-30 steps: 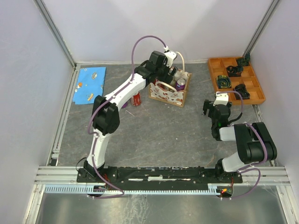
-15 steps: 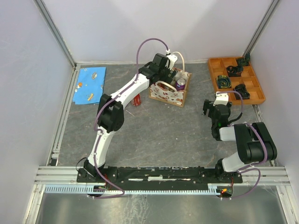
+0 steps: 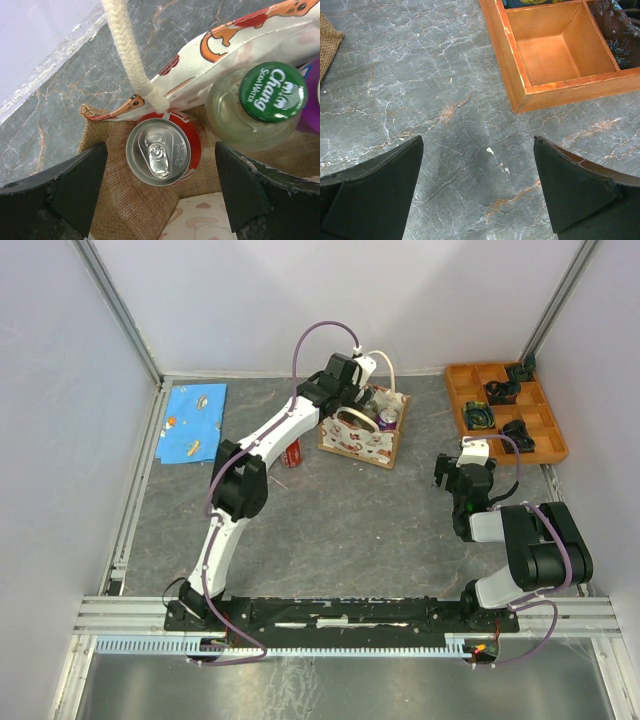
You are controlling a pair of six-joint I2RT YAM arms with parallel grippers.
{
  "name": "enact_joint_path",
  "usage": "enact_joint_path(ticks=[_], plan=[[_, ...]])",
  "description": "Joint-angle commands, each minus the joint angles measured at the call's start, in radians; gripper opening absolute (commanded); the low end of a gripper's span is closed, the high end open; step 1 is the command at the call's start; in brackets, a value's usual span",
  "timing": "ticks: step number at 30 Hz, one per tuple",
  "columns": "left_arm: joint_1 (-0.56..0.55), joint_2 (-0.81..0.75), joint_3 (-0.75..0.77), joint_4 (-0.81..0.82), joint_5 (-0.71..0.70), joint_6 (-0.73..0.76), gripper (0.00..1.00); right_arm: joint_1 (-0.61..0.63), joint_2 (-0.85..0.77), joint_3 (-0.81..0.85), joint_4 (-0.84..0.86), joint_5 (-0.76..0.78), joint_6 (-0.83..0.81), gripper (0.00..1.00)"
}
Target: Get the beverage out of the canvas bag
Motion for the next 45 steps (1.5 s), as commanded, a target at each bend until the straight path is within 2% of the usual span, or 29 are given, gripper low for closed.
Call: enact_joint_path(ticks=[1, 20, 28, 33, 38, 45], plan=[[0.011, 0.032, 0.031, 0.009, -0.024, 0.041, 0.95, 0.000, 0.000, 0.029, 0.023, -0.006, -0.014, 0.99], [0.011, 0.090, 0.027, 0.025, 0.028, 0.013, 0.95, 0.001, -0.001, 0.027, 0.023, -0.006, -0.013, 0.99], [0.011, 0.086, -0.008, 0.025, 0.071, -0.016, 0.91, 0.001, -0.001, 0.029, 0.023, -0.006, -0.013, 0.99], [0.010, 0.079, -0.032, 0.023, 0.105, -0.034, 0.78, 0.001, 0.000, 0.029, 0.023, -0.006, -0.014, 0.99], [0.008, 0.079, -0.046, 0.011, 0.124, -0.051, 0.49, 0.000, 0.000, 0.029, 0.023, -0.006, -0.014, 0.99], [0.002, 0.065, -0.096, 0.006, 0.101, -0.050, 0.47, 0.000, -0.001, 0.029, 0.022, -0.007, -0.014, 0.99]])
